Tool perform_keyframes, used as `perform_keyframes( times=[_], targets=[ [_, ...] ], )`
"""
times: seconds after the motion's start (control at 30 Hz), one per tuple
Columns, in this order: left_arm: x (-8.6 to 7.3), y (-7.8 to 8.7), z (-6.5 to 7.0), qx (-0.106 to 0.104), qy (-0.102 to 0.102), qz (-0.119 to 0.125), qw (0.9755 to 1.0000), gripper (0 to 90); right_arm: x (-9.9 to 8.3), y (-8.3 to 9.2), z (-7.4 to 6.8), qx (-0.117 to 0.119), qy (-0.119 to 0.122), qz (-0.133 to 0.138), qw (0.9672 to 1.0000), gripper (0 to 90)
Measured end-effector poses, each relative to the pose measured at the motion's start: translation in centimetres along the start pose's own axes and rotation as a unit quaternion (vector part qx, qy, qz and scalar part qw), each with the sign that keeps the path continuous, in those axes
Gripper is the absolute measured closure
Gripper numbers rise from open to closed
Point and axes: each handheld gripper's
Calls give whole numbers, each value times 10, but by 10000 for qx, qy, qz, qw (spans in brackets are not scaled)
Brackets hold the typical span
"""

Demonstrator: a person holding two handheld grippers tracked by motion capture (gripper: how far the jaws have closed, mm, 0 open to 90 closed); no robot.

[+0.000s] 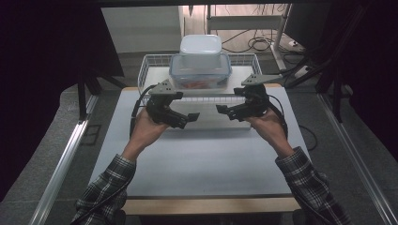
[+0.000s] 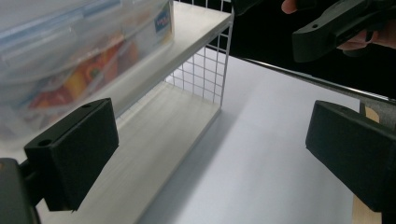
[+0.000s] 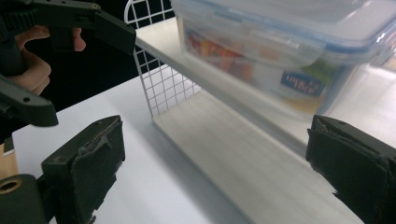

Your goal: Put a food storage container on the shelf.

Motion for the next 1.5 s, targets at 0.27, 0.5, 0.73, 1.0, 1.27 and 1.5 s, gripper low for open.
perform_keyframes(
  times=[0.27,0.5,0.73,1.0,1.27,1.5],
  targets=[
    [-19,7,8,-10,68,77,9999,22,-19,9,-4,87,-73,1,9999,44],
    [-37,11,13,-12,130,88,9999,22,-31,13,-10,150,-58,-41,9999,38],
    [-56,15,19,103,141,-10,9998,22,-44,18,-13,112,-42,-53,9999,38],
    [-77,15,29,225,176,-74,9996,22,-66,21,-16,44,-62,-110,9999,26],
    [-105,13,37,262,327,-133,9990,19,-95,21,-17,-19,-151,-263,9995,0],
    [-126,9,46,289,335,-208,9988,9,-117,21,-16,-85,-210,-361,9991,0]
  ],
)
Point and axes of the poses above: each handheld gripper's, and its own axes: y roughly backward along the jaws, x roughly out of its top, z roughly to its right, and after that the axes turned 6 degrees about -x, right-handed
